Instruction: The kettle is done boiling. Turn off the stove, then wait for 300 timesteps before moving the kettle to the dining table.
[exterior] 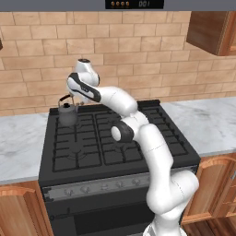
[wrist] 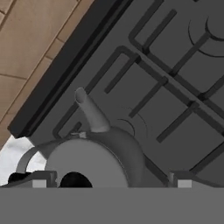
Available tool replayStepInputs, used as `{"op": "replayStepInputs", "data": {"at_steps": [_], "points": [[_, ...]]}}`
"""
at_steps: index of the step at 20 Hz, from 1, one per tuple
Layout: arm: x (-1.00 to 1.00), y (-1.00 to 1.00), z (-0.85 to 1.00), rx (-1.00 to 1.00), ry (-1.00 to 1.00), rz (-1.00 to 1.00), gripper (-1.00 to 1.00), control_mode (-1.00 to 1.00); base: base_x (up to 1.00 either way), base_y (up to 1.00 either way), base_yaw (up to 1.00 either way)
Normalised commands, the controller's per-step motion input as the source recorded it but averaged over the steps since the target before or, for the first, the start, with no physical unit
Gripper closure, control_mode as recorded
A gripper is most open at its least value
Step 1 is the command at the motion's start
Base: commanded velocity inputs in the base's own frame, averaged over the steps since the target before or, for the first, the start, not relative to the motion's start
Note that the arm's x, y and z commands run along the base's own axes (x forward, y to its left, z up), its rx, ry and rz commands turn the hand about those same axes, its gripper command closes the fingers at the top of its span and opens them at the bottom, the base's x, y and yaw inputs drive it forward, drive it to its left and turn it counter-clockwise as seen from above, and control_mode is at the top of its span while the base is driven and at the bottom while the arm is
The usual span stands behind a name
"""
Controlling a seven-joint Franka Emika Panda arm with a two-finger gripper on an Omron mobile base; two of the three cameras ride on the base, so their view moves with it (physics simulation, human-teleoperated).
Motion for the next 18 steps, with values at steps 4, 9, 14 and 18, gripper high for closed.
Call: {"op": "replayStepInputs", "data": {"at_steps": [4, 9, 14, 18], "points": [[0.29, 0.17, 0.41, 0.0, 0.11, 0.0, -1.0, -1.0, 0.0, 0.0, 0.0], [0.03, 0.03, 0.47, 0.0, 0.11, -0.01, -1.0, -1.0, 0.0, 0.0, 0.0], [0.01, 0.0, 0.51, 0.0, 0.08, -0.01, -1.0, -1.0, 0.0, 0.0, 0.0], [0.21, 0.1, 0.18, 0.01, 0.14, 0.0, -1.0, -1.0, 0.0, 0.0, 0.0]]}}
